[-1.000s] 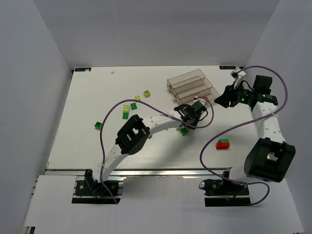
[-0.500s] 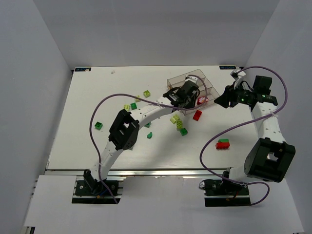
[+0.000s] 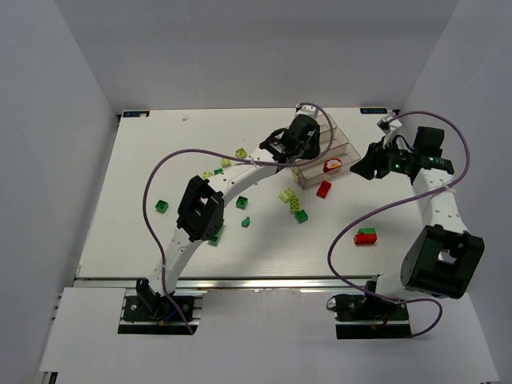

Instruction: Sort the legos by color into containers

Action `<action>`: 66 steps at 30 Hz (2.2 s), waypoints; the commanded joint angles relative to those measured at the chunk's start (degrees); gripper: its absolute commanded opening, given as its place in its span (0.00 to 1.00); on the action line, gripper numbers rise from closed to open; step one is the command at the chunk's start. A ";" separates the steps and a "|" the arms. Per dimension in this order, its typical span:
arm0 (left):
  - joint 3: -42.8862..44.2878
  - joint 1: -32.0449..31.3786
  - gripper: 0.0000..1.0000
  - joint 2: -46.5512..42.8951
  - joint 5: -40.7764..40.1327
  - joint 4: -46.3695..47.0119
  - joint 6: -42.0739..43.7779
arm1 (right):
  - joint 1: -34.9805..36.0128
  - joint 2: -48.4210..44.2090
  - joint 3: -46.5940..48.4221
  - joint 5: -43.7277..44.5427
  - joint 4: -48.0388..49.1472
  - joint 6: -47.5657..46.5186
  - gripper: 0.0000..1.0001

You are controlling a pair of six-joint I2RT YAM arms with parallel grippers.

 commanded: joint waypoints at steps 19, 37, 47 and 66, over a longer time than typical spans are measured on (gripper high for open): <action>2.22 0.29 0.47 4.09 2.54 0.30 -0.51 | -0.37 1.74 -0.69 0.49 -1.43 -4.29 0.57; -6.99 0.81 0.32 -8.28 2.63 3.37 -2.08 | -0.37 3.06 2.47 1.71 -30.42 -49.17 0.62; -47.15 1.17 0.77 -40.01 4.21 12.16 -8.51 | -0.37 -2.57 -3.68 19.38 -40.72 -78.82 0.89; -78.38 1.08 0.83 -70.53 0.70 14.54 -20.64 | -0.37 3.93 -10.18 28.96 -33.61 -89.72 0.89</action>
